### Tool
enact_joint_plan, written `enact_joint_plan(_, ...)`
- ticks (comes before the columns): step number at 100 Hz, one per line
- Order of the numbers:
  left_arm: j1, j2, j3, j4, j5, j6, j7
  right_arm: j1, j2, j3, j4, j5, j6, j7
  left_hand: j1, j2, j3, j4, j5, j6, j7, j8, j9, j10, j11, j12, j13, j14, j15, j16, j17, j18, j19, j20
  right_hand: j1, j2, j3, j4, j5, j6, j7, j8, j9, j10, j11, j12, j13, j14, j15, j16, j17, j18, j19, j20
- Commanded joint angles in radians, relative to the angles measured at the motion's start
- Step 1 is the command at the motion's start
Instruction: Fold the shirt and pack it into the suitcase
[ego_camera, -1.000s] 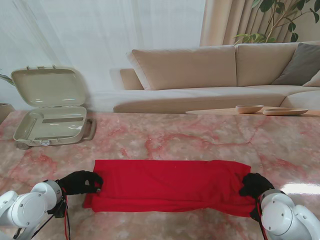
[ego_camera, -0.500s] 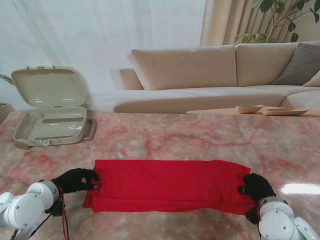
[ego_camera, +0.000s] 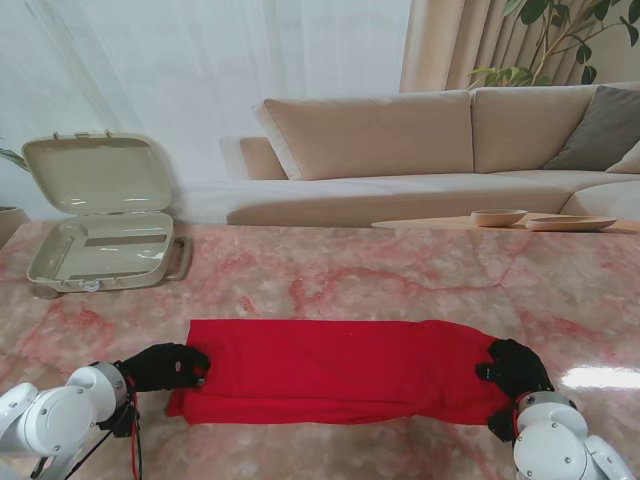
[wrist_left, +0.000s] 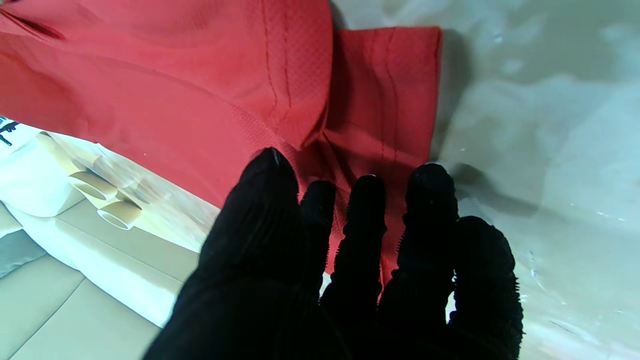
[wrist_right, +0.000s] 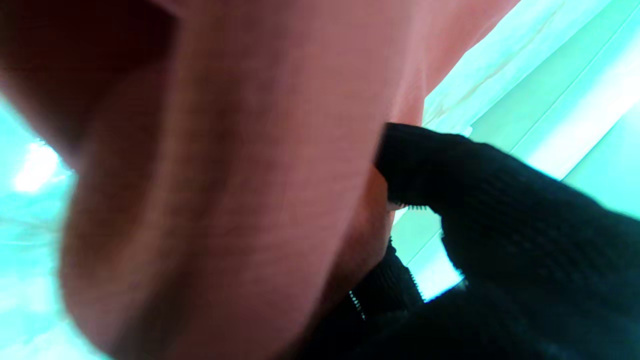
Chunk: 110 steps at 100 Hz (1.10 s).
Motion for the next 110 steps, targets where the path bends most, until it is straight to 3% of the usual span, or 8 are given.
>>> enact_joint_plan(1, 0.004, 0.0, 0.01, 0.012, -0.004, -0.003, -0.008, -0.008, -0.005, 0.002, -0.006, 0.005, 0.005, 0.011, 0.062, 0.013, -0.033, 0.012, 0.014, 0.0, 0.02, 0.008, -0.012, 0.005, -0.024, -0.001, -0.022, 0.036, -0.008, -0.007, 0.001, 0.016, -0.009, -0.004, 0.057, 0.003, 0.119, 0.074, -0.003, -0.084, 0.113, 0.029, 0.01, 0.04, 0.034, 0.02, 0.085, 0.004, 0.05, -0.002, 0.083, -0.125, 0.087, -0.028)
enact_joint_plan(16, -0.004, 0.002, 0.023, 0.021, -0.017, -0.008, -0.013, -0.011, -0.006, 0.009, -0.013, -0.006, 0.002, 0.002, 0.064, 0.013, -0.033, 0.012, 0.014, 0.0, 0.021, 0.008, -0.011, 0.006, -0.026, 0.001, -0.022, 0.036, -0.007, -0.007, 0.001, 0.015, -0.009, -0.006, 0.064, -0.021, 0.133, 0.068, 0.008, -0.082, 0.116, 0.03, 0.034, 0.047, 0.044, 0.019, 0.102, -0.037, 0.115, 0.02, 0.092, -0.176, 0.131, -0.01)
enact_joint_plan(37, -0.019, 0.002, 0.05, 0.038, -0.04, -0.009, -0.015, -0.018, -0.009, 0.024, -0.033, -0.009, -0.013, -0.008, 0.062, 0.014, -0.033, 0.012, 0.014, -0.001, 0.022, 0.008, -0.012, 0.006, -0.027, 0.003, -0.022, 0.036, -0.006, -0.008, 0.002, 0.013, -0.01, -0.008, 0.074, -0.044, 0.144, 0.063, 0.023, -0.088, 0.117, 0.035, 0.055, 0.047, 0.043, 0.022, 0.104, -0.064, 0.161, 0.035, 0.096, -0.201, 0.148, 0.004)
enact_joint_plan(79, -0.074, 0.002, 0.122, 0.084, -0.095, -0.017, -0.011, -0.022, -0.016, 0.069, -0.104, 0.002, -0.069, -0.035, 0.063, 0.015, -0.033, 0.012, 0.012, 0.0, 0.024, 0.007, -0.013, 0.007, -0.027, 0.004, -0.025, 0.04, -0.005, -0.008, 0.001, 0.014, -0.01, -0.013, 0.075, -0.044, 0.142, 0.056, 0.025, -0.089, 0.112, 0.039, 0.056, 0.041, 0.038, 0.029, 0.102, -0.049, 0.163, 0.035, 0.093, -0.181, 0.145, 0.008)
enact_joint_plan(110, -0.128, -0.001, 0.191, 0.118, -0.148, -0.024, 0.0, 0.024, -0.005, 0.067, -0.161, 0.006, -0.098, 0.015, 0.063, 0.015, -0.033, 0.012, 0.012, 0.002, 0.024, 0.006, -0.015, 0.007, -0.028, 0.004, -0.027, 0.04, -0.005, -0.008, -0.002, 0.014, -0.01, -0.015, 0.08, -0.052, 0.142, 0.052, 0.025, -0.084, 0.108, 0.041, 0.055, 0.043, 0.036, 0.037, 0.102, -0.05, 0.16, 0.035, 0.094, -0.175, 0.143, 0.01)
